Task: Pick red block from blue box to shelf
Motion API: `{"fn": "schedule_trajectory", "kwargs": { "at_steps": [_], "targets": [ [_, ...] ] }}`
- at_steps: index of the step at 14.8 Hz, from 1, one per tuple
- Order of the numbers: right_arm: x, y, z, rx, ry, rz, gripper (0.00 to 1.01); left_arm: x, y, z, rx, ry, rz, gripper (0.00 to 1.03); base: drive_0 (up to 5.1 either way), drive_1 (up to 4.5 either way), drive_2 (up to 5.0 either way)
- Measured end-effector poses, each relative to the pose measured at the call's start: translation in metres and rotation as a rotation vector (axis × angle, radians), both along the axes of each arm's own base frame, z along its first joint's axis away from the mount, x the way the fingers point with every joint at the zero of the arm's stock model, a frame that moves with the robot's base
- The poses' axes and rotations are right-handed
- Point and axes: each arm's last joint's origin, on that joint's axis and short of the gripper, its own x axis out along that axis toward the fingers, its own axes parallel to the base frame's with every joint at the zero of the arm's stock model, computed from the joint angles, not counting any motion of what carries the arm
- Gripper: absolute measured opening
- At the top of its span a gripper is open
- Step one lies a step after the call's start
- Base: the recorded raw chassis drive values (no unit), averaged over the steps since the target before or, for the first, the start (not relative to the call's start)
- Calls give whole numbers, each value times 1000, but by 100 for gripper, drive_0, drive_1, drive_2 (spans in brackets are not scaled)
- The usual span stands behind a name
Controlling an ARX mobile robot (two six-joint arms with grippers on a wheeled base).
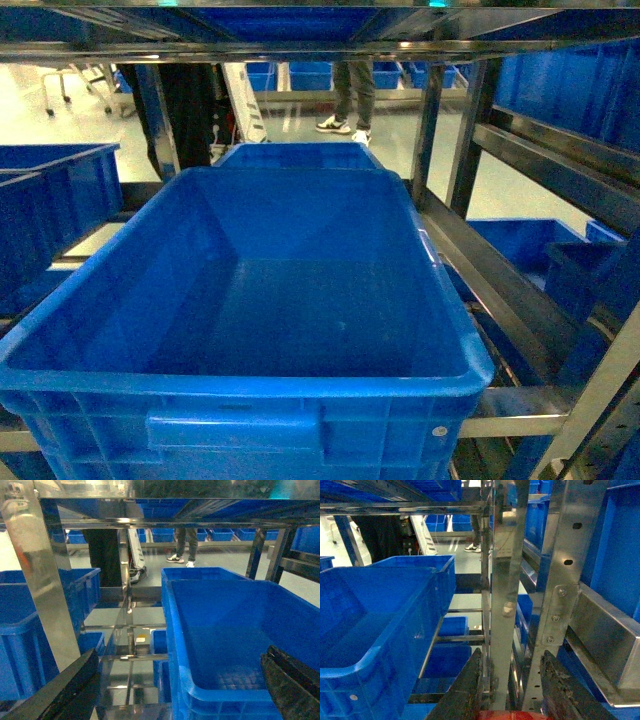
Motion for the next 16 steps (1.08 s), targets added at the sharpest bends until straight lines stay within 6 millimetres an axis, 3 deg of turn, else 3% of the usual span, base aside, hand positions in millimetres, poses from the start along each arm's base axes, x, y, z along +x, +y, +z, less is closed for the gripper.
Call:
{"fn": "schedule_trajectory", "kwargs": {
  "at_steps": [16],
  "targets": [
    [0, 0, 0, 0, 0, 0, 28, 0, 0, 0, 0, 0, 0, 98, 0, 0, 0]
  ]
}}
